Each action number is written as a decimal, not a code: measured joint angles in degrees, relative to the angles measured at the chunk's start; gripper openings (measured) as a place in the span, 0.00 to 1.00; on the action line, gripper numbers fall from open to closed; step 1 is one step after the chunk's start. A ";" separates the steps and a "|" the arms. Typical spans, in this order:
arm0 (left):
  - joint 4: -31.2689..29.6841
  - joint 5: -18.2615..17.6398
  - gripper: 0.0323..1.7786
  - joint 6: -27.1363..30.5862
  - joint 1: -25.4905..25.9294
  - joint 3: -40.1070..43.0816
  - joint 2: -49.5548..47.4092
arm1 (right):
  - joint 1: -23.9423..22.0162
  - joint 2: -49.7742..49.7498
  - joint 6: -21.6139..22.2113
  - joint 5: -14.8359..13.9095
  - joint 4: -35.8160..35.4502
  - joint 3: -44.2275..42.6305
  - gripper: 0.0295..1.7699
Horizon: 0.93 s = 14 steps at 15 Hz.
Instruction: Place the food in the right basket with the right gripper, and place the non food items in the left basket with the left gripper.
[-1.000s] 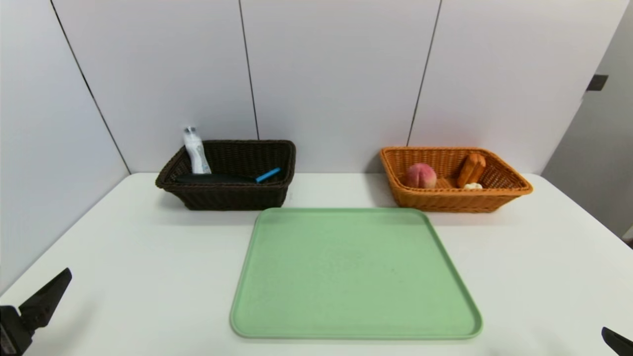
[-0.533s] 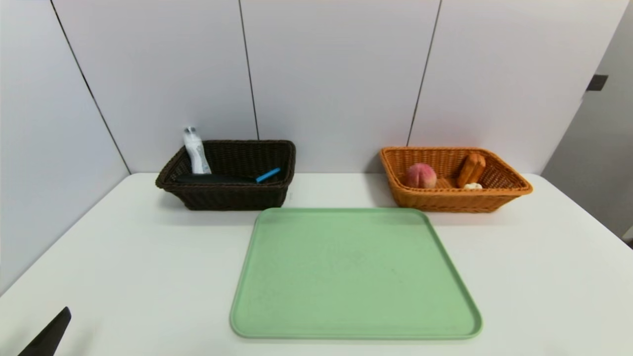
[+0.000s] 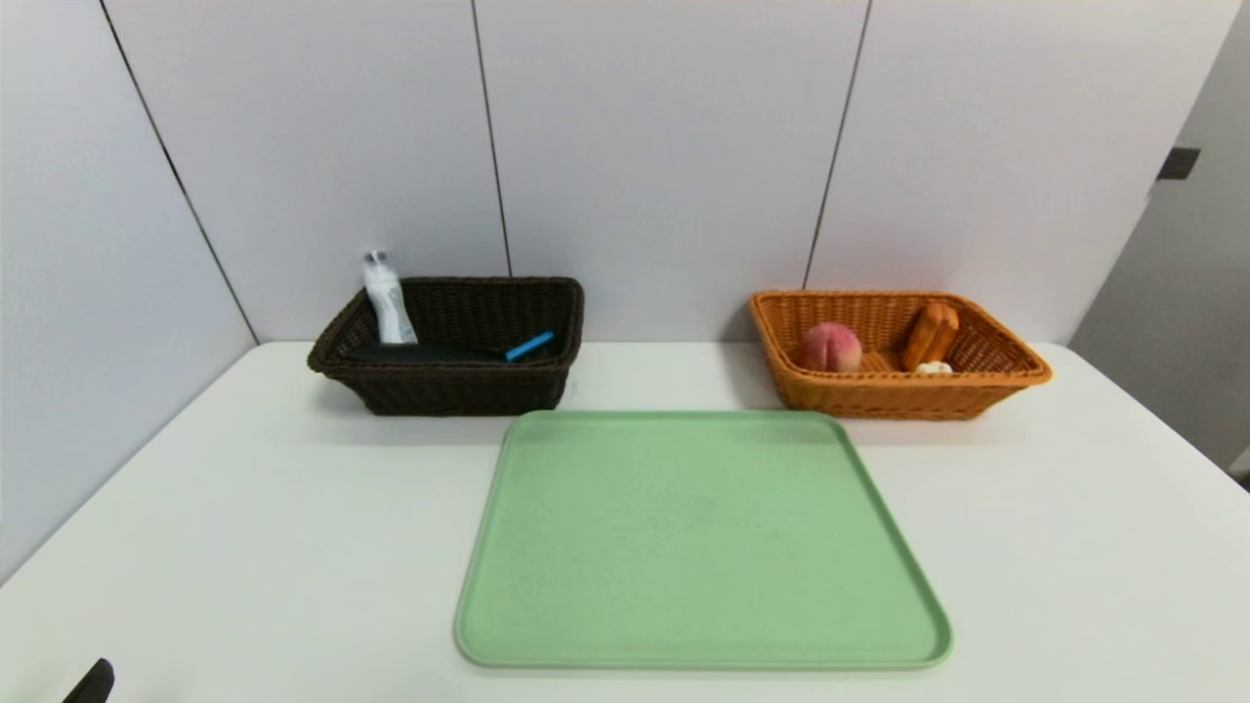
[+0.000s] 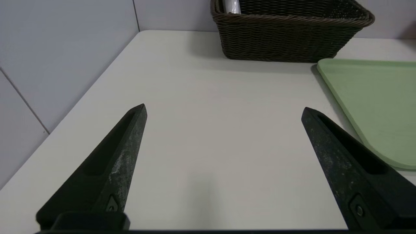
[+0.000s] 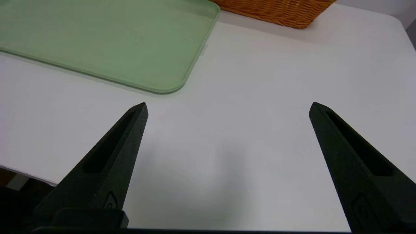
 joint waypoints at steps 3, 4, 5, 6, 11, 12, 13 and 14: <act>1.85 -2.10 0.95 0.05 -0.91 -0.24 -2.34 | -0.22 -1.62 0.00 0.35 0.13 -0.48 0.97; 1.79 -2.10 0.95 0.28 -1.05 -0.22 -2.79 | -0.29 -1.99 0.00 0.38 0.16 -0.50 0.97; 1.72 -2.10 0.95 0.50 -1.16 -0.11 -3.23 | -0.41 -2.51 0.00 0.49 0.27 -0.52 0.97; 1.83 -2.19 0.95 0.55 -1.44 -0.05 -3.86 | -0.52 -3.15 0.00 0.77 0.77 -0.50 0.97; 10.62 -1.71 0.95 0.96 -3.02 0.02 -12.79 | -0.79 -7.83 0.18 2.47 2.73 -0.41 0.97; 10.79 -1.54 0.95 1.27 -3.22 0.02 -13.79 | -0.85 -8.79 0.24 2.47 2.78 -0.44 0.97; 10.15 -1.49 0.95 1.35 -3.34 0.02 -14.47 | -0.85 -9.78 0.29 2.43 2.84 -0.46 0.97; 10.01 -1.46 0.95 1.46 -3.34 0.02 -14.97 | -0.85 -10.74 0.27 2.32 2.80 -0.44 0.97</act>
